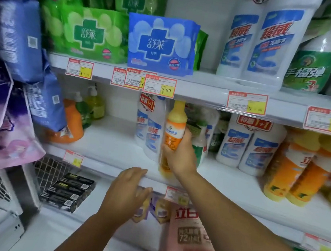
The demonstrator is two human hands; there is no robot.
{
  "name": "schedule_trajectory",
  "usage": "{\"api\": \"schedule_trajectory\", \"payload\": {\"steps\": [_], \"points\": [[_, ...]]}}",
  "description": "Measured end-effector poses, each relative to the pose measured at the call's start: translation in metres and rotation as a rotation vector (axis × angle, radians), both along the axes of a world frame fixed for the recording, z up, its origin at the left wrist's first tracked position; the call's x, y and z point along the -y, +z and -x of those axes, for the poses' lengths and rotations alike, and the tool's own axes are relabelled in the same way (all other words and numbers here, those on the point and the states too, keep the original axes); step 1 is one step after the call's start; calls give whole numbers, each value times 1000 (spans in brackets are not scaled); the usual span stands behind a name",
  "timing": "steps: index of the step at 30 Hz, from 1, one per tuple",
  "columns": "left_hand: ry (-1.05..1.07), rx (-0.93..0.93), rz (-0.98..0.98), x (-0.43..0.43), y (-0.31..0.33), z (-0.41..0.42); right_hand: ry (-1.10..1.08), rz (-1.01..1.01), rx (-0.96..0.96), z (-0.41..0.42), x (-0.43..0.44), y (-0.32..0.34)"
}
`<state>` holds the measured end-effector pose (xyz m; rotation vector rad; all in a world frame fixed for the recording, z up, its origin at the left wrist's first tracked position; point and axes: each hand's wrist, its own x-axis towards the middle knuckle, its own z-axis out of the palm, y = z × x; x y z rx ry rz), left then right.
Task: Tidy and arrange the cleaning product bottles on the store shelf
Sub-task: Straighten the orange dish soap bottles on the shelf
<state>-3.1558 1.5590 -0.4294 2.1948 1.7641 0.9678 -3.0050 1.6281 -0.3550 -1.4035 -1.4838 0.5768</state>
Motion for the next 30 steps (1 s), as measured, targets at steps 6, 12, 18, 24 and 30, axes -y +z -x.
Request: {"api": "schedule_trajectory", "payload": {"steps": [6,12,18,24,30], "points": [[-27,-1,26,-11,-3,-32,-100,-43,117,-46,16,-5],[-163,-13,-3,-14,3,-82,-232,-11,168,-124,43,-3],[-256,-38,-11,-17,0,-129,-371,-26,160,-196,74,-2],[-311,-71,-7,-15,-1,-163,-480,-30,139,-250,100,-7],[-335,-94,6,-14,-2,-180,-557,-50,152,-282,111,-1]]}}
